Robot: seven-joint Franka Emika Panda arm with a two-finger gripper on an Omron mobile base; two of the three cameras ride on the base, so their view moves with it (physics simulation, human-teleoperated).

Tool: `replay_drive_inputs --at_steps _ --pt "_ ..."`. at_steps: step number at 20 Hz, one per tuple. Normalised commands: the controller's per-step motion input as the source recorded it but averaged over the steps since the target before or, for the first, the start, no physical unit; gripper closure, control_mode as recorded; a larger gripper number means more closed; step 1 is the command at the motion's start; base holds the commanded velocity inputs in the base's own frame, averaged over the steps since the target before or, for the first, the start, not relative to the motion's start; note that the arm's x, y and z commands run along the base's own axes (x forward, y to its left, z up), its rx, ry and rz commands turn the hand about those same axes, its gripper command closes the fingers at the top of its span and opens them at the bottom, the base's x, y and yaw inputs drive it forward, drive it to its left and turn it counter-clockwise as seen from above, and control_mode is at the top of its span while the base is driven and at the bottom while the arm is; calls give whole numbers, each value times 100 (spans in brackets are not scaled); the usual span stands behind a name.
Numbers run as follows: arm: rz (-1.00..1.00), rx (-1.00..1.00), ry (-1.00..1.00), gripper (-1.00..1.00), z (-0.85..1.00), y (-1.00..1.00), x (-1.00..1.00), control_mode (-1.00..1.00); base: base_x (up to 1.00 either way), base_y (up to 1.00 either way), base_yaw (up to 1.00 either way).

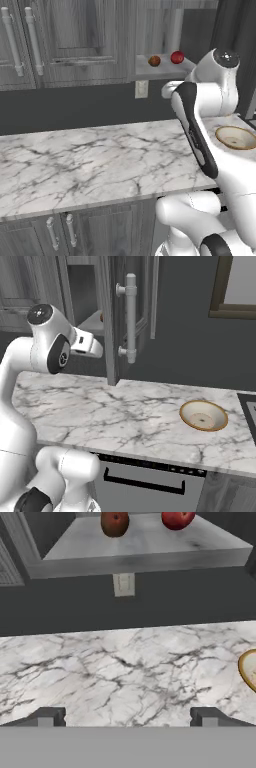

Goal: Pick the pears from the cabinet and place them in one bowl. Pick the potato from the sink and place it in the other bowl.

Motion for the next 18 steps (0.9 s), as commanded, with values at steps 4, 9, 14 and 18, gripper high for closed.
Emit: replay_drive_inputs --at_steps 4,9,14,18 --pt "0 2 -11 -100 45 0 48 -100 0 0 0" --pt "0 3 -32 -100 10 0 61 -100 0 0 0" --pt "0 -1 -16 -100 3 0 47 -100 0 0 0" --pt "0 -2 0 -100 45 0 3 -100 0 0 0"
